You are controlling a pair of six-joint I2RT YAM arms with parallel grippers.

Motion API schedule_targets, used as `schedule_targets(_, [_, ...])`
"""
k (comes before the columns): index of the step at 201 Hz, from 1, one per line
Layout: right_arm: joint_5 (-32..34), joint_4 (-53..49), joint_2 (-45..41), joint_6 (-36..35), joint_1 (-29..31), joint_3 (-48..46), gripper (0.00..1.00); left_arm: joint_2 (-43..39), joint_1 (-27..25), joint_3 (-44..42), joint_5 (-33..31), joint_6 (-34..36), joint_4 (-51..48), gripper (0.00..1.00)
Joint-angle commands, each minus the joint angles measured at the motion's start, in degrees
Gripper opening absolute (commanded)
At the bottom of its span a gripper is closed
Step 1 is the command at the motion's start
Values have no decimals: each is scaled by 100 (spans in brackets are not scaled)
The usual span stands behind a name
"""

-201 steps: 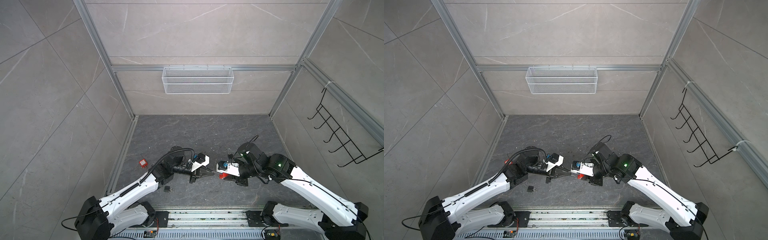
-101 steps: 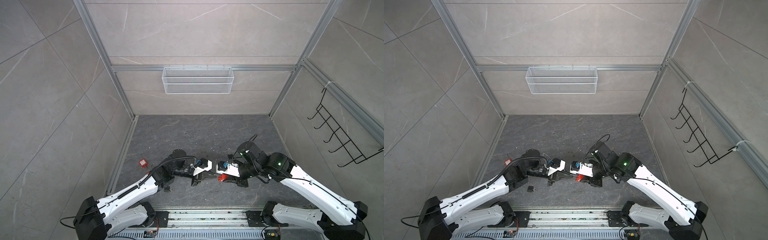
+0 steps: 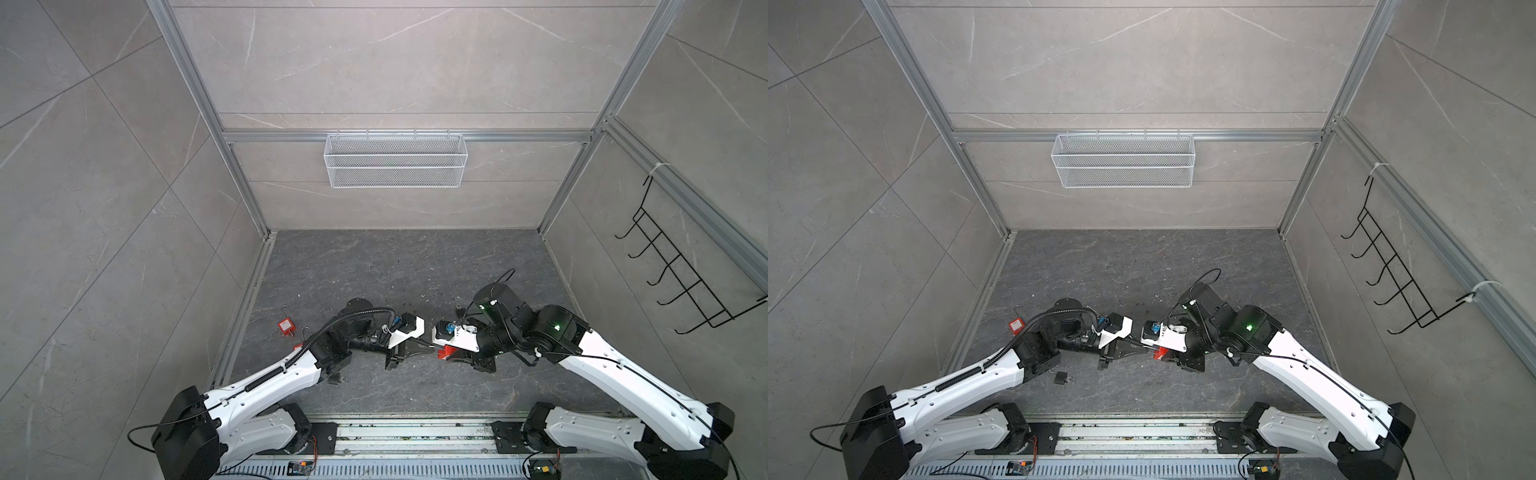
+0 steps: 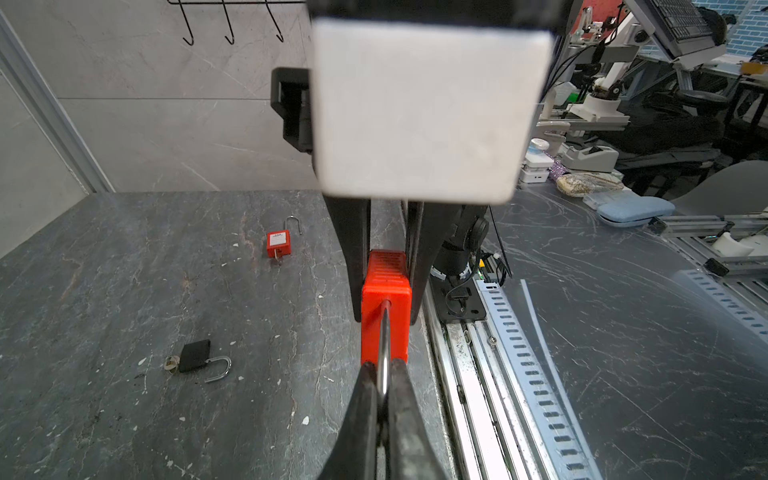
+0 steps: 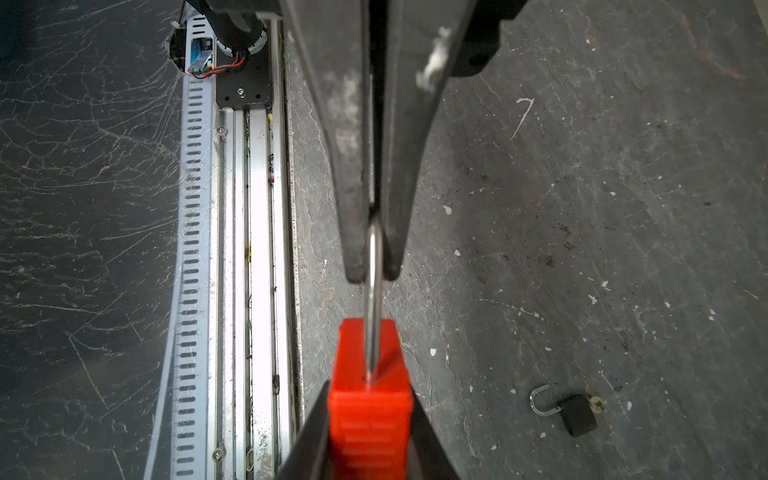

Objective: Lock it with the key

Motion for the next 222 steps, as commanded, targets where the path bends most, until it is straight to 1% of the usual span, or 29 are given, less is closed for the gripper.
schedule_targets(1, [-575, 1132, 121, -11, 97, 169, 22, 155, -94, -27, -17, -514, 858, 0])
schedule_targets(27, [-329, 972, 47, -7, 96, 86, 28, 249, -86, 13, -2, -525, 894, 0])
schedule_targets(73, [442, 377, -301, -142, 98, 63, 51, 187, 62, 54, -11, -534, 960, 0])
schedule_targets(108, [758, -261, -634, -45, 62, 147, 59, 178, 210, 82, 117, -594, 1007, 0])
schedule_targets(154, [1409, -979, -1009, 170, -49, 257, 62, 167, 221, 156, 224, -602, 1015, 0])
schedule_targets(183, [1721, -1063, -1151, 164, -145, -68, 61, 233, 221, 174, 388, -693, 1131, 0])
schedule_targets(198, [1701, -1020, -1180, 124, -269, -210, 60, 251, 221, 164, 442, -739, 1210, 0])
schedule_targets(222, [1394, -886, -1143, -22, -638, -290, 59, 269, 220, 159, 536, -813, 1311, 0])
